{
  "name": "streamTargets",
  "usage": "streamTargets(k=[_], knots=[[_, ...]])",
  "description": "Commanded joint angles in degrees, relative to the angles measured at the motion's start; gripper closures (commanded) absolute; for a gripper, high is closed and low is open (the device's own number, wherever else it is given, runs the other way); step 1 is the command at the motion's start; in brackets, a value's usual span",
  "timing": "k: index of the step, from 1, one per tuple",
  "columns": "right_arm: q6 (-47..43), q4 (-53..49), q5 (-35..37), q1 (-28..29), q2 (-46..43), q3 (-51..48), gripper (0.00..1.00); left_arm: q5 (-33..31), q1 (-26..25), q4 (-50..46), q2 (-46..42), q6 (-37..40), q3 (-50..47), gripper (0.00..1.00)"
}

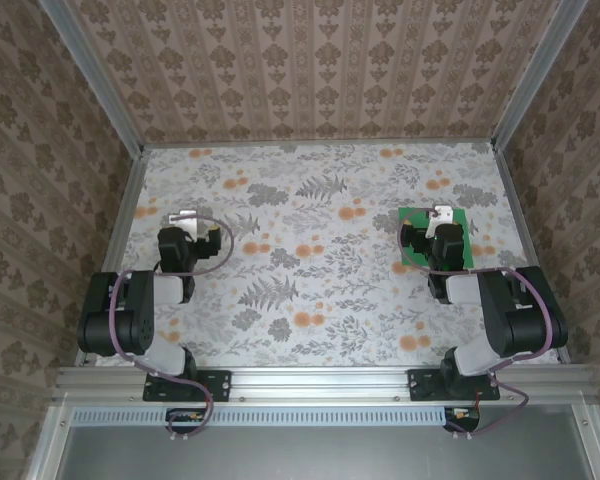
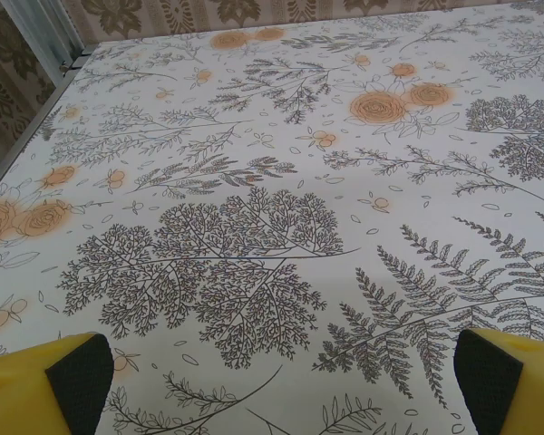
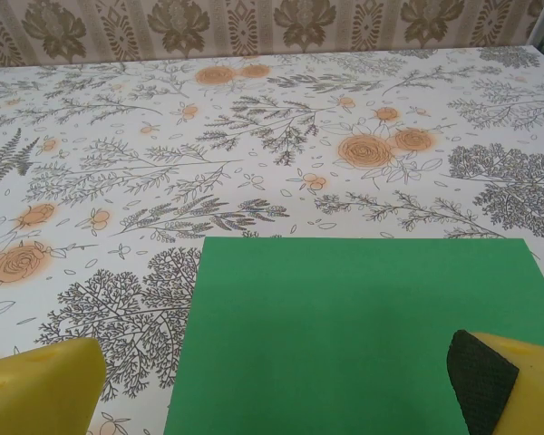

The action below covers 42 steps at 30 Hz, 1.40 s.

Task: Fold a paper plane with a square sheet of paper (pick it up from the middle)
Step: Move the square sheet of paper to the center of the table.

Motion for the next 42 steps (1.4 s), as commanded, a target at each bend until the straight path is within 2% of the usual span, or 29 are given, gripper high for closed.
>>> streamTargets(k=[1, 26, 29, 31, 34, 38, 42], knots=[[-0.6, 1.6, 1.0, -0.3, 0.8, 1.0, 0.00, -0.3, 0.4, 2.0, 0.7, 1.2, 1.1, 0.00], [-0.6, 1.8, 1.0, -0.3, 0.7, 0.9, 0.00, 0.5, 0.8, 1.9, 0.6, 1.0, 1.1, 0.00], [0.1, 0.7, 3.3, -0.2, -0.5, 1.1, 0.00, -3.2, 0.6, 3.1, -0.6, -0.1, 0.2, 0.00], [0.7, -4.9, 5.3, -0.2, -4.8, 2.2, 0.00, -4.7, 0.6, 2.6, -3.2, -0.7, -0.7, 0.00], [3.7, -20.0, 9.7, -0.2, -12.9, 7.2, 0.00, -8.7, 0.4, -3.9, -8.5, -1.9, 0.3, 0.00], [9.2, -38.3, 10.1, -0.2, -19.7, 14.1, 0.00, -13.3, 0.0, -21.9, -15.0, -7.4, 7.3, 0.00], [15.8, -53.2, 6.3, -0.2, -21.0, 20.6, 0.00, -9.9, -0.7, -40.3, -17.6, -14.3, 16.7, 0.00]])
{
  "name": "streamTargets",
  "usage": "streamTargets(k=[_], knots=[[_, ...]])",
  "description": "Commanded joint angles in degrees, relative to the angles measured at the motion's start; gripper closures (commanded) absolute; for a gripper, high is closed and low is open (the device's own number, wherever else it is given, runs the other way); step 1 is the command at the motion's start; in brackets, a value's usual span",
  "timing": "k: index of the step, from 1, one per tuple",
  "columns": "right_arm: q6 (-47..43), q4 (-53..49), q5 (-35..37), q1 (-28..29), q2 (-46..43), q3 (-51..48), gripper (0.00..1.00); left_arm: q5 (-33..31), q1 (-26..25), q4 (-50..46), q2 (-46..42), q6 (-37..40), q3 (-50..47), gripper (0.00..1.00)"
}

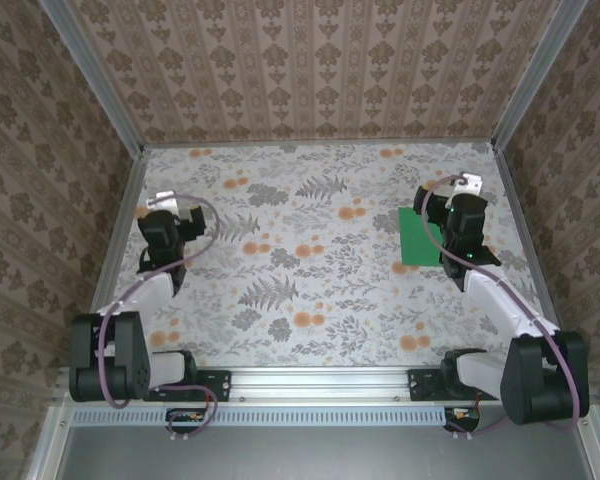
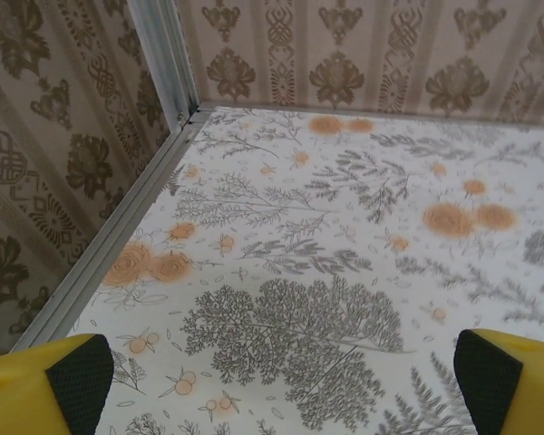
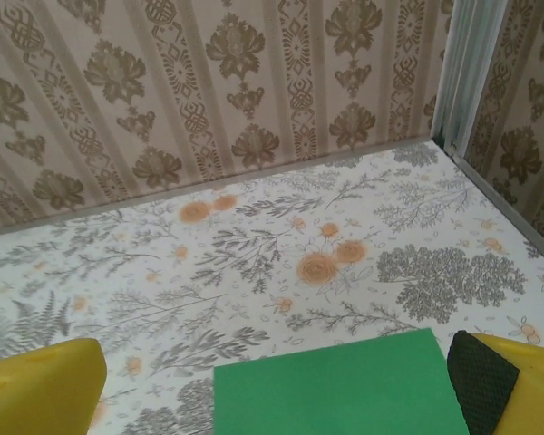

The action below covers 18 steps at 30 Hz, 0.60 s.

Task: Fold a paper plane with a square sheet of paper (pick it up from the middle)
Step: Move the square sheet of paper to the center of the table.

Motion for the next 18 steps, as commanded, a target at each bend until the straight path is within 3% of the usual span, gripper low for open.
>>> streamTargets(k=[1, 7, 14, 18], knots=[[8.2, -20.4, -1.2, -0.2, 0.8, 4.4, 0.00, 0.9, -1.2, -20.1, -2.0, -8.8, 7.8, 0.00], [15.9, -33.6, -7.9, -0.2, 9.8, 13.2, 0.00, 5.4, -1.5, -35.9, -2.0, -14.2, 18.4, 0.00], [18.6, -36.2, -13.3, -0.2, 21.5, 17.7, 0.00, 18.9, -1.2, -41.6, -1.9, -12.9, 22.8, 0.00], [19.6, -37.8, -14.9, -0.2, 27.0, 20.6, 0.01, 21.7, -1.3, -41.7, -1.9, -12.3, 23.1, 0.00]])
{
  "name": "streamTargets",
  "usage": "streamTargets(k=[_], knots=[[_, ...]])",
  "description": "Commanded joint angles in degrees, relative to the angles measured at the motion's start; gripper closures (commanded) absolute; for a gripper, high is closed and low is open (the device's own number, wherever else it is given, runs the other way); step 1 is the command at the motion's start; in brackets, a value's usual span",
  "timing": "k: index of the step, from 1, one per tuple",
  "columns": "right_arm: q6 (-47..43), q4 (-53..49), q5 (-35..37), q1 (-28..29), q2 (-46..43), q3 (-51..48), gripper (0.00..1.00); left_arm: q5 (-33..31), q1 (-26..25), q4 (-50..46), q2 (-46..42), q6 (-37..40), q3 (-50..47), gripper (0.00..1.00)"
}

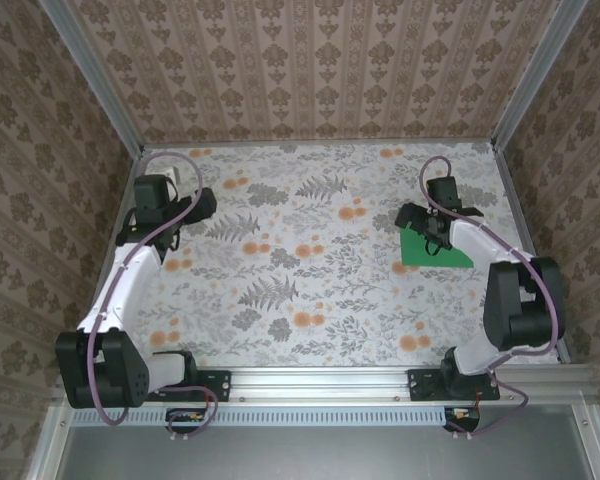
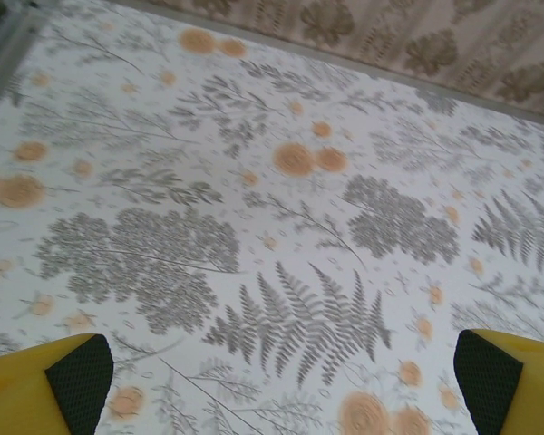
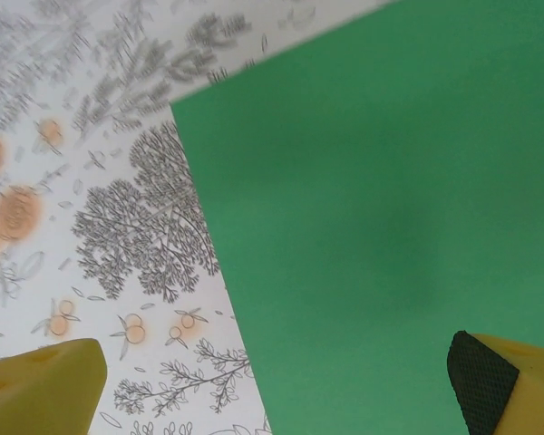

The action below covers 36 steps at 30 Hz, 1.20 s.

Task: Fold a paper plane with a square sheet of paper (pick it up from the middle)
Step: Move the square sheet of paper to the center of the table.

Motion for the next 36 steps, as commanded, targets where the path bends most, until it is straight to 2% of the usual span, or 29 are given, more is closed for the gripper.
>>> streamTargets(k=[1, 9, 13, 21, 24, 29, 32, 34, 36], knots=[[2.4, -4.2, -2.9, -0.2, 3.2, 3.8, 0.01, 5.2, 0.1, -3.3, -0.7, -0.3, 1.8, 0.00], [3.7, -6.2, -4.3, -0.2, 9.7, 7.1, 0.01, 6.7, -0.1, -2.5, 0.0, 0.0, 1.1, 0.00], [4.6, -6.7, -7.9, -0.2, 12.2, 7.3, 0.02, 8.3, -0.3, -2.4, 0.7, -0.1, 1.4, 0.00], [8.6, -9.0, -9.1, 1.5, 11.6, 2.6, 0.03, 9.7, -0.4, -2.7, 2.9, -2.5, 1.7, 0.00], [10.3, -8.8, -12.2, 3.2, 9.1, -0.2, 0.03, 10.5, -0.5, -3.0, 3.9, -3.1, 2.1, 0.00], [14.8, -8.8, -12.3, 10.7, 6.4, -4.6, 0.03, 12.0, -0.9, -2.7, 4.4, -3.8, 2.1, 0.00], [21.0, -5.5, -14.2, 18.1, 6.1, -8.1, 0.03, 11.8, -1.9, -2.8, 4.6, -5.8, 1.7, 0.00], [24.2, -5.3, -13.8, 23.4, 6.1, -7.8, 0.04, 12.7, -2.9, -2.6, 5.1, -7.5, 1.2, 0.00], [25.3, -6.2, -12.8, 26.4, 5.4, -5.9, 0.04, 12.7, -4.6, -2.6, 5.6, -8.9, 0.6, 0.00]])
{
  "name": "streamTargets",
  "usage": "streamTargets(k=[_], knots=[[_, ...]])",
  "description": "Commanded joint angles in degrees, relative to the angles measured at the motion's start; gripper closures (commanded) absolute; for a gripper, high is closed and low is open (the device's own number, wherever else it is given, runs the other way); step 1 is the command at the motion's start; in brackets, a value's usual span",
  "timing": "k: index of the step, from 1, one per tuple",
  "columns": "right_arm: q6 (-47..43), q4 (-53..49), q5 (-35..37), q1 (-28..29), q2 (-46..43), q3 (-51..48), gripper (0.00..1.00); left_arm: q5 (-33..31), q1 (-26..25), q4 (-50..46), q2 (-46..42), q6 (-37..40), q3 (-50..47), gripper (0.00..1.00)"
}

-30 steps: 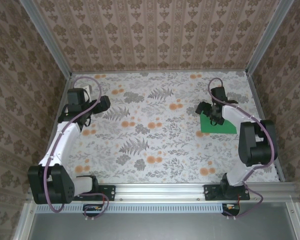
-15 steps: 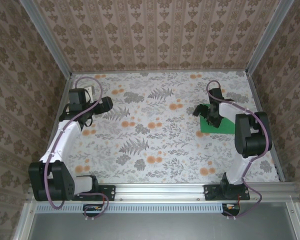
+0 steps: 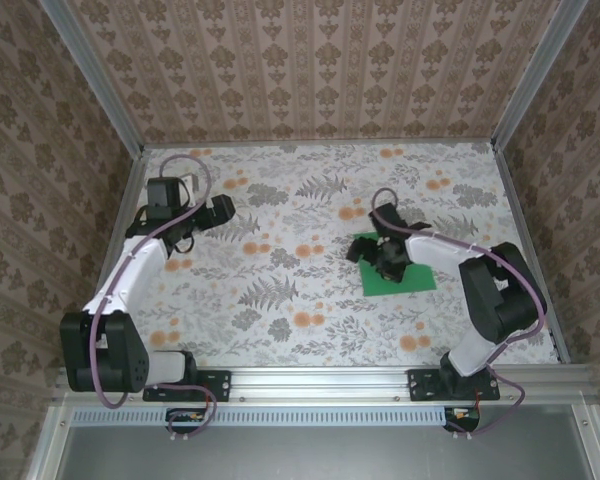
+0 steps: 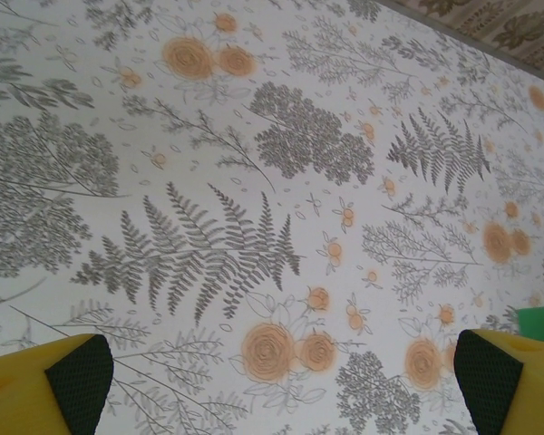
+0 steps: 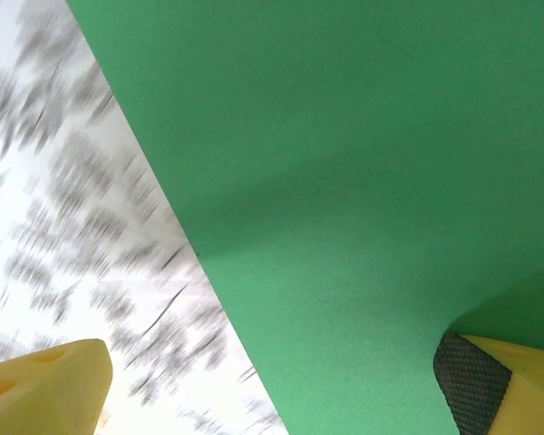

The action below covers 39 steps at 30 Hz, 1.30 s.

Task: Fold a paper plane with a square sheet of paper (pick it up from the middle)
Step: Move the square sheet of paper to the center of the table.

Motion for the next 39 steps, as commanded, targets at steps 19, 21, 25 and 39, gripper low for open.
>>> streamTargets(k=[19, 21, 25, 39], knots=[[-10.1, -16.1, 9.2, -6.5, 2.2, 8.2, 0.00, -2.2, -17.1, 5.8, 4.0, -14.0, -8.1, 0.00], [-9.4, -15.3, 7.9, -7.2, 2.7, 7.2, 0.00, -2.6, -17.4, 5.6, 3.8, -14.1, -7.9, 0.00], [-7.5, -13.5, 5.8, -7.3, 2.8, 4.3, 0.00, -3.0, -17.7, 5.4, 4.1, -14.4, -7.8, 0.00], [6.4, -14.3, 9.8, 4.1, -5.7, -3.6, 0.00, -5.9, -19.0, 4.7, 4.3, -15.4, -8.1, 0.00]])
